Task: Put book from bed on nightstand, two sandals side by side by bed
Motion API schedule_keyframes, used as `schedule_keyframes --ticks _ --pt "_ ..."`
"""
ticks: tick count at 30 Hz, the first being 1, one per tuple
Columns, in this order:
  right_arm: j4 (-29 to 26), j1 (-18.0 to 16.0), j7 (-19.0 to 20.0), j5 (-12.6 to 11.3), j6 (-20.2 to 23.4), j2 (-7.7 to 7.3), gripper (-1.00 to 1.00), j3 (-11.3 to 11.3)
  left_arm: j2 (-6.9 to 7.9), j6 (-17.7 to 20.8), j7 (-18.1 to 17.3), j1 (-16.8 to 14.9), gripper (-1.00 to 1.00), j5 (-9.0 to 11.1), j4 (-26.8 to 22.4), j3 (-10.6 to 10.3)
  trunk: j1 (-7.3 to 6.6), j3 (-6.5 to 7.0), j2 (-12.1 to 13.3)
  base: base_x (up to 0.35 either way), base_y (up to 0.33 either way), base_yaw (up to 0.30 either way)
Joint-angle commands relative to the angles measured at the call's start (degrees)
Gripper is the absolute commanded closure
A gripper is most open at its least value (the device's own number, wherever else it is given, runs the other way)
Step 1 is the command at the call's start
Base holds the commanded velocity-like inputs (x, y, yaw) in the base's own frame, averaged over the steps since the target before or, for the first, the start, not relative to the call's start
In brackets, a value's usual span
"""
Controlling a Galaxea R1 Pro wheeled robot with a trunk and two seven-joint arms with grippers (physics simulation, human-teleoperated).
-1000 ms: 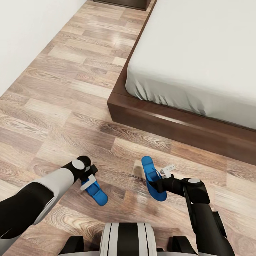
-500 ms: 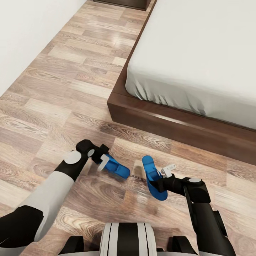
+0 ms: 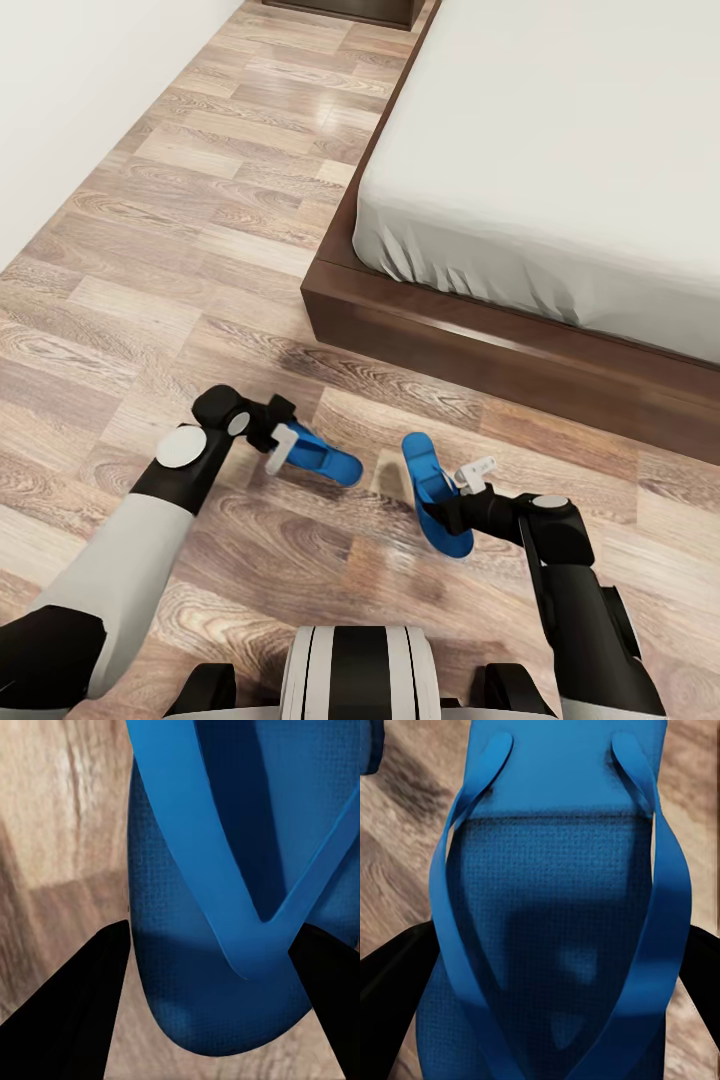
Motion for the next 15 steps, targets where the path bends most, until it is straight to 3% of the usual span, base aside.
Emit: schedule_keyframes --ticks 1,3,5,7,8,9,11,12,13,15 --pt "-0.06 -0.08 0.56 0.51 0.16 0.04 1.00 -0.12 -0.05 -0.16 -0.16 0.31 1.00 -0.06 -0.18 -0.14 -0.01 -0.03 -0.01 0.000 0.000 0.000" --pt "-0.06 -0.16 0.55 0.51 0.13 -0.01 1.00 -0.15 -0.43 -0.13 -0.07 1.90 1.00 1.24 -0.35 0.03 -0.01 -0.03 -0.01 0.000 0.000 0.000" --pt "-0.06 -0.20 0.46 0.51 -0.17 -0.08 1.00 -0.18 -1.04 1.26 0.27 3.13 1.00 4.69 -0.22 1.54 -0.01 -0.03 -0.01 0.000 0.000 0.000" --pt "-0.06 -0.22 0.34 0.53 -1.16 -0.21 1.00 -0.54 -1.52 8.28 -0.06 4.01 1.00 9.26 -0.14 6.50 -0.01 -0.03 -0.01 0.000 0.000 0.000" --pt "-0.06 -0.22 0.32 0.53 -1.38 -0.23 1.00 -0.73 -1.63 10.64 -0.28 4.24 1.00 10.41 -0.13 7.99 -0.01 -0.03 -0.01 0.000 0.000 0.000" --pt "-0.06 -0.21 0.30 0.52 -1.71 -0.21 1.00 -1.01 -1.80 16.15 -0.72 4.68 1.00 12.87 -0.21 11.05 -0.01 -0.03 -0.01 0.000 0.000 0.000" --pt "-0.06 -0.16 0.28 0.52 -1.93 -0.14 1.00 -1.17 -1.85 22.11 -0.71 5.36 1.00 15.42 -0.55 13.80 -0.01 -0.03 -0.01 0.000 0.000 0.000" --pt "-0.06 -0.12 0.24 0.51 -2.08 -0.05 1.00 -1.26 -1.85 26.43 0.54 6.55 1.00 17.69 -1.35 15.81 -0.01 -0.03 -0.01 0.000 0.000 0.000" --pt "-0.06 -0.11 0.23 0.51 -2.13 -0.01 1.00 -1.29 -1.90 27.90 1.89 7.28 1.00 18.73 -2.06 16.62 -0.01 -0.03 -0.01 0.000 0.000 0.000" --pt "-0.06 -0.08 0.22 0.51 -2.29 0.08 1.00 -1.37 -2.14 32.21 10.77 11.49 1.00 23.96 -6.51 20.09 -0.01 -0.03 -0.01 0.000 0.000 0.000"
